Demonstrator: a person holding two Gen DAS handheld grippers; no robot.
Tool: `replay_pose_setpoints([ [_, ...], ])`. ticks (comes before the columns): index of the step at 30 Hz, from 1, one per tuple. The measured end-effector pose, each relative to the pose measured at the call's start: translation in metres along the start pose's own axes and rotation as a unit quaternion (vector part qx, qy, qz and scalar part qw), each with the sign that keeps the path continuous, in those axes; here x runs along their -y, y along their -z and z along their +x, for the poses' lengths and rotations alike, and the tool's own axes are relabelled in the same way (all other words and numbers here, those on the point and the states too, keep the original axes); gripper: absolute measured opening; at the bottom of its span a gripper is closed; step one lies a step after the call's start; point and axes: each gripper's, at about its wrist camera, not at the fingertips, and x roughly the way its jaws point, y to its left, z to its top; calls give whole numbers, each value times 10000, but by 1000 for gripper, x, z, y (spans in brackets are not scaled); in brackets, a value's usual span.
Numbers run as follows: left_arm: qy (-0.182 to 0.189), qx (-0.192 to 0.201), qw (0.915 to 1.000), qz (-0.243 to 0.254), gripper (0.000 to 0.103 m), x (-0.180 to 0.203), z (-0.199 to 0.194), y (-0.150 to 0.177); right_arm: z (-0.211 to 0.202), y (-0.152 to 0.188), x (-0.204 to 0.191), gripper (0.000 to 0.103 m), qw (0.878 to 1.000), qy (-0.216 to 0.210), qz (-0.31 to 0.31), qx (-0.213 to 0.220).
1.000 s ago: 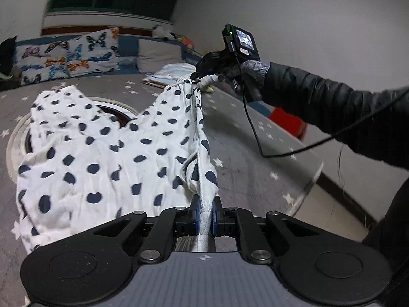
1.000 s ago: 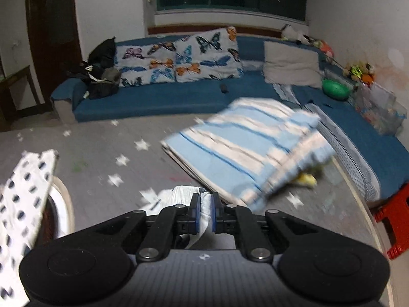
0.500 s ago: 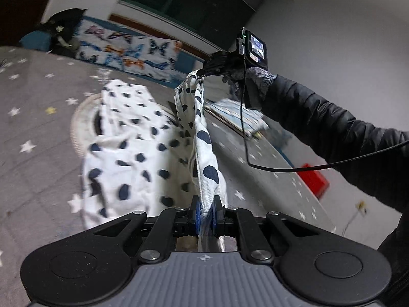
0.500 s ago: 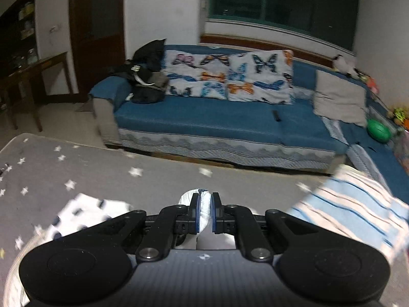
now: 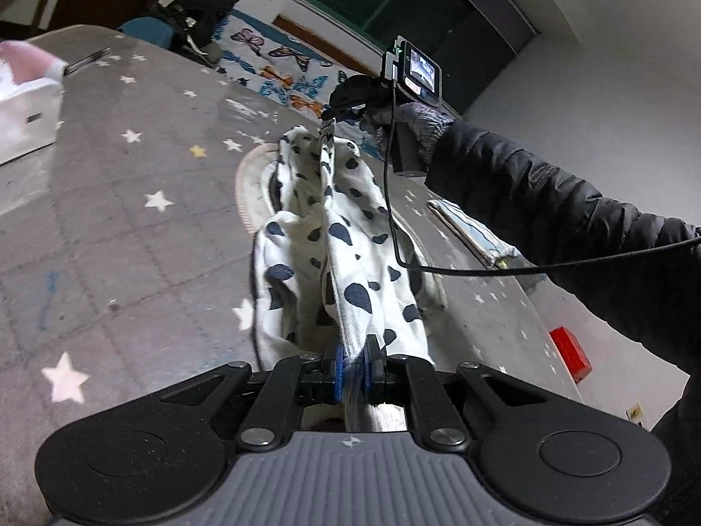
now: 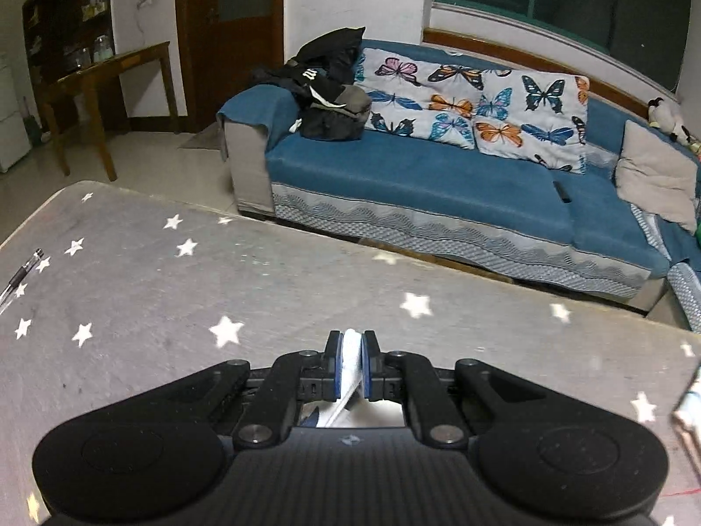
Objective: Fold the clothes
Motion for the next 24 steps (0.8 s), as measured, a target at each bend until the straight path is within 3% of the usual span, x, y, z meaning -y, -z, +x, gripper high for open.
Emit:
replay_pose_setpoints([
  [5,-260,-38,9997,8,13,-2,2,4,8,2,-17,24,9998,-186,-72,-11],
  [13,-641,111,9976,241,26,2,3,6,-45,21,-13,34,9973,-401,-615,-1],
  [18,-634,102,9978,187,42,1,2,12,-91,53,-15,38,9920,-690,-1054,-36],
  [24,-892,129,9959,96,43,4,3,15,-147,112,-29,44,9779,-1266,-1662,-95],
])
